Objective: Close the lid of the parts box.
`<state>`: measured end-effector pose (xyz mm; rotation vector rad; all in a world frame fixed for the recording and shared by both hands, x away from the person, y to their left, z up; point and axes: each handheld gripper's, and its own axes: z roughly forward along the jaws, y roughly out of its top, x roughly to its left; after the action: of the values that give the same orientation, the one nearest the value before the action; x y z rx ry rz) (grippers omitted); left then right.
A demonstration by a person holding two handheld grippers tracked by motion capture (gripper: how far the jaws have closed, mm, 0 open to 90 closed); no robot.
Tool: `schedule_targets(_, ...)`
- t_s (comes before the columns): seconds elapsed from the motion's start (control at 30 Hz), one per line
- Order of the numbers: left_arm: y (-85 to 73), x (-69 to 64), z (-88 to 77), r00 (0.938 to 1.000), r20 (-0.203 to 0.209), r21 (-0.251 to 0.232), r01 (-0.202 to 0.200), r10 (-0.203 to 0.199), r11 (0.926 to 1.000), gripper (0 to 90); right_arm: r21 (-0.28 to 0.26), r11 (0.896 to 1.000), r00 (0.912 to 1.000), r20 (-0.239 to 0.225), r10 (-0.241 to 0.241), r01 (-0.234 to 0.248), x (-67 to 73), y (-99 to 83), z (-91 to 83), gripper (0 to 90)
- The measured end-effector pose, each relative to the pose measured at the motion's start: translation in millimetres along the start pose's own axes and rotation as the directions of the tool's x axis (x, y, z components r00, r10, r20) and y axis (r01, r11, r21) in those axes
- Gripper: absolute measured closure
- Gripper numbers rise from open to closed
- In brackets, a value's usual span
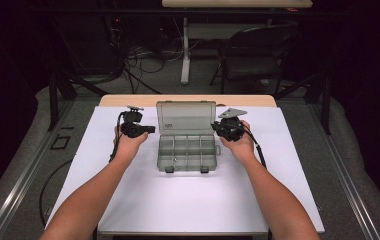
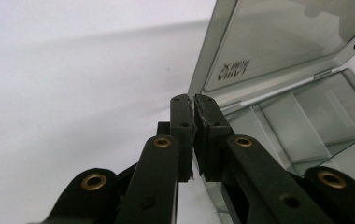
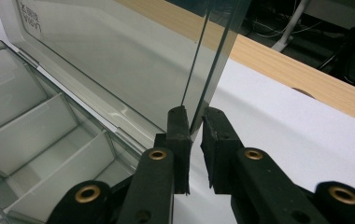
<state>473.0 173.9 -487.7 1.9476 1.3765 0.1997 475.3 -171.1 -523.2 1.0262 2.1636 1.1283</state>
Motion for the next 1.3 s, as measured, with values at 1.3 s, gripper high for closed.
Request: schedule_targets(1.3,104.1,-41.6,-23.1,0.9964,-0.039,-0.054,-0.078,0.076,0.9955,90.0,-0.037,0.999,0.9998,0.011,0.017,-0.017,2.0,-5.1,-0.2,81.9)
